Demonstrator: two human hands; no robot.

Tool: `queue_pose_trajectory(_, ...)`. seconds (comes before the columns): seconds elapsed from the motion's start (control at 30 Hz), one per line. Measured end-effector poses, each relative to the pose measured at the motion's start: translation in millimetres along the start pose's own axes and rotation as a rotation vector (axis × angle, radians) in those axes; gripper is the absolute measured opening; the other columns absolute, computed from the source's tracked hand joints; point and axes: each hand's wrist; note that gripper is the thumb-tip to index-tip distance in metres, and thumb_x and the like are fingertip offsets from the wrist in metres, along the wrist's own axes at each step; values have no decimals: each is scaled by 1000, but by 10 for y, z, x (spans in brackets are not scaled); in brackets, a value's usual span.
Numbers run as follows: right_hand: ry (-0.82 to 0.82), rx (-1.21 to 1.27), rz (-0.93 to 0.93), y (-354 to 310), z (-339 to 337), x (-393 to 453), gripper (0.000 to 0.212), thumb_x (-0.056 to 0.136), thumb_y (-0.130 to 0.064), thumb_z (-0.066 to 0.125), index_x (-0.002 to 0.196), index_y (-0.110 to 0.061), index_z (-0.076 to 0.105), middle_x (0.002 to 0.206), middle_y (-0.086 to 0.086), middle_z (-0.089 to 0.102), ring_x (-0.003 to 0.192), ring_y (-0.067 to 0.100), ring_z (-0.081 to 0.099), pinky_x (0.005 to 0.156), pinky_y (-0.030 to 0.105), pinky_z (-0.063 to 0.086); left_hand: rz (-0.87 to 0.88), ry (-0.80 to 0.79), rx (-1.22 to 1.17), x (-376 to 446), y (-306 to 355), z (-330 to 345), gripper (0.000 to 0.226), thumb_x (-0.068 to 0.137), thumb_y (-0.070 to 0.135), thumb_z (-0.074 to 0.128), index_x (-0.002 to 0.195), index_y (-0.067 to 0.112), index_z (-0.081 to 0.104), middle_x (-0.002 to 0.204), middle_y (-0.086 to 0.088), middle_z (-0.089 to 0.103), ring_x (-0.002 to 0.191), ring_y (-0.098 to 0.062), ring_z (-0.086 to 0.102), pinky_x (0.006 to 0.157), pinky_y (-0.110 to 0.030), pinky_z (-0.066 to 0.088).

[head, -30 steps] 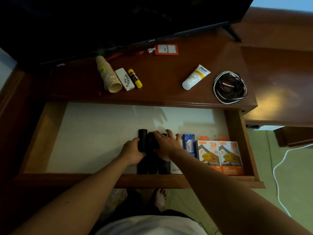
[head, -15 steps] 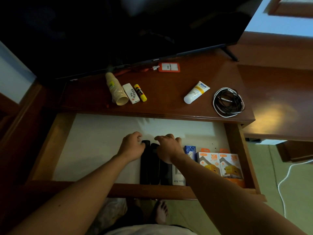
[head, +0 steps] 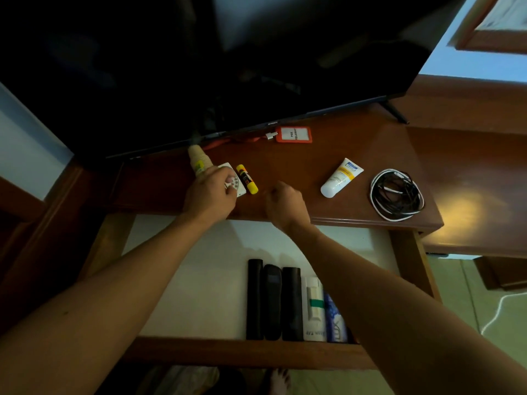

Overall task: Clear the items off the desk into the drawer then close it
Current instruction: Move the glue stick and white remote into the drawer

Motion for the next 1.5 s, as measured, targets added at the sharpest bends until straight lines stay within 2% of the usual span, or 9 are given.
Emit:
queue_pose_trajectory(0.07,-25,-3,18,-100,-5,185,17,101,-20,50,95,-10,61,84,4,65,70,23,63,56,32,51,27,-35,107,188,-46,-28,40,88,24,68,126,19,59,123,-5,60,113,-28,56,85,-41,50)
queue_pose_trajectory(0.2,-136,4,98,-208,66,487,17,103,-24,52,101,-9,60,93,7,68,75,21,66,66,34,58,12,-280,477,488,-151,25,88,75,62,68,148,24,35,144,-6,47,137,-33,32,111,-53,25)
queue_pose_trajectory(0.4,-183,-120,84,-212,219,715,16,99,-27,60,104,-14,66,94,3,67,77,15,65,64,24,55,-20,-490,638,706,-247,133,125,62,83,65,157,21,11,158,-10,32,151,-39,1,115,-70,-4)
queue_pose_trajectory(0.67,-190,-148,155,-189,261,764,12,97,-22,61,106,-15,62,94,2,62,73,11,58,54,20,42,10,-510,610,798,-265,199,120,64,75,71,156,21,14,155,-8,37,151,-36,6,114,-70,-2)
queue_pose_trajectory(0.77,-172,-124,200,-150,170,694,10,97,-18,59,107,-15,58,96,3,61,77,15,58,57,24,45,59,-494,605,792,-226,197,119,59,75,73,152,19,23,152,-8,41,150,-34,9,114,-65,3)
queue_pose_trajectory(0.97,-102,-50,280,-23,48,375,11,94,-21,57,87,-13,55,82,7,60,65,18,56,49,27,39,173,-385,630,617,-78,304,117,49,82,61,144,19,36,144,-8,47,143,-29,21,116,-59,7)
queue_pose_trajectory(1.13,-18,20,233,116,69,16,21,90,-27,59,73,-16,54,71,3,59,56,16,51,46,25,36,334,-264,553,238,-4,360,104,51,78,56,135,19,42,132,-5,51,130,-28,35,109,-51,21)
queue_pose_trajectory(1.3,75,53,182,303,160,-420,17,83,-30,62,86,-14,58,81,4,58,68,19,52,54,30,34,384,-174,408,-325,-56,355,95,57,68,61,135,15,47,132,-8,49,127,-31,40,102,-48,30)
queue_pose_trajectory(1.5,-30,115,279,424,367,-908,21,87,-29,65,102,-18,55,94,-1,60,77,14,57,61,29,43,381,-285,381,-1021,-353,489,88,54,72,64,124,20,52,131,-5,50,125,-29,42,96,-44,32)
Point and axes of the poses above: each hand's wrist, its own x-axis towards the middle knuckle, its own z-axis out of the palm, y = z × x
